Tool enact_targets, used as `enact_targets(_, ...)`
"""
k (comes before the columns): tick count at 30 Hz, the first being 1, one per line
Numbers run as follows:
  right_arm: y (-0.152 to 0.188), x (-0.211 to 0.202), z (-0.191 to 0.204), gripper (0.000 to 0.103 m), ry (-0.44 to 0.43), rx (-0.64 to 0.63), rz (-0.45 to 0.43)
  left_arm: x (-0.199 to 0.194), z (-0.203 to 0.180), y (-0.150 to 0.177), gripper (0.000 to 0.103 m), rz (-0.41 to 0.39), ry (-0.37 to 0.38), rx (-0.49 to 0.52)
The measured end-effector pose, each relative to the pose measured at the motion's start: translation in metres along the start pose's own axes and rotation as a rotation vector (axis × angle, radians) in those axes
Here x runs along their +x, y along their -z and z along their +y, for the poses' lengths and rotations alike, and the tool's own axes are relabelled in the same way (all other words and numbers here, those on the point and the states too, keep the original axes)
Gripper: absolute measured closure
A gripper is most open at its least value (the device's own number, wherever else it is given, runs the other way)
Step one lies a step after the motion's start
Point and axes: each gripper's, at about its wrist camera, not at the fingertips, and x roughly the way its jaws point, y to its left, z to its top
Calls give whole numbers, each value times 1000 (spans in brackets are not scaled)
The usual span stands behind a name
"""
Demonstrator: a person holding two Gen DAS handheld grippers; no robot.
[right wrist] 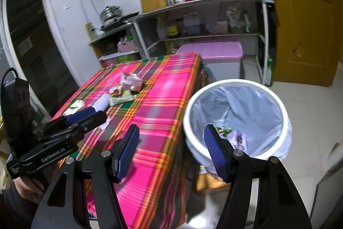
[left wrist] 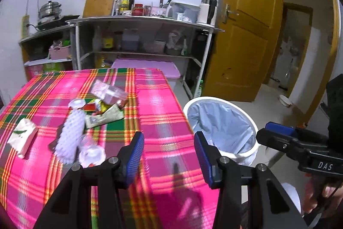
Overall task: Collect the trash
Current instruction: 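Move both open tools back over the remaining trash on the table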
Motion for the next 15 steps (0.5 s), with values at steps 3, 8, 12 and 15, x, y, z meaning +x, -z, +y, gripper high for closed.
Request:
enact_targets(3, 3, 6, 9, 39, -22, -18, 17, -8, 9, 9, 55, 1, -16, -7)
enact_targets(8, 7, 17, 24, 39, -59, -45, 47, -18, 27, 22, 55, 5, -50, -29)
enact_targets(12, 11, 25, 35, 41, -83, -65, 69, -25, 43, 29, 55, 8, -81, -54)
enact_targets(15, 12, 32, 45, 42, -96, -79, 86, -29, 56, 31, 55, 8, -108, -75)
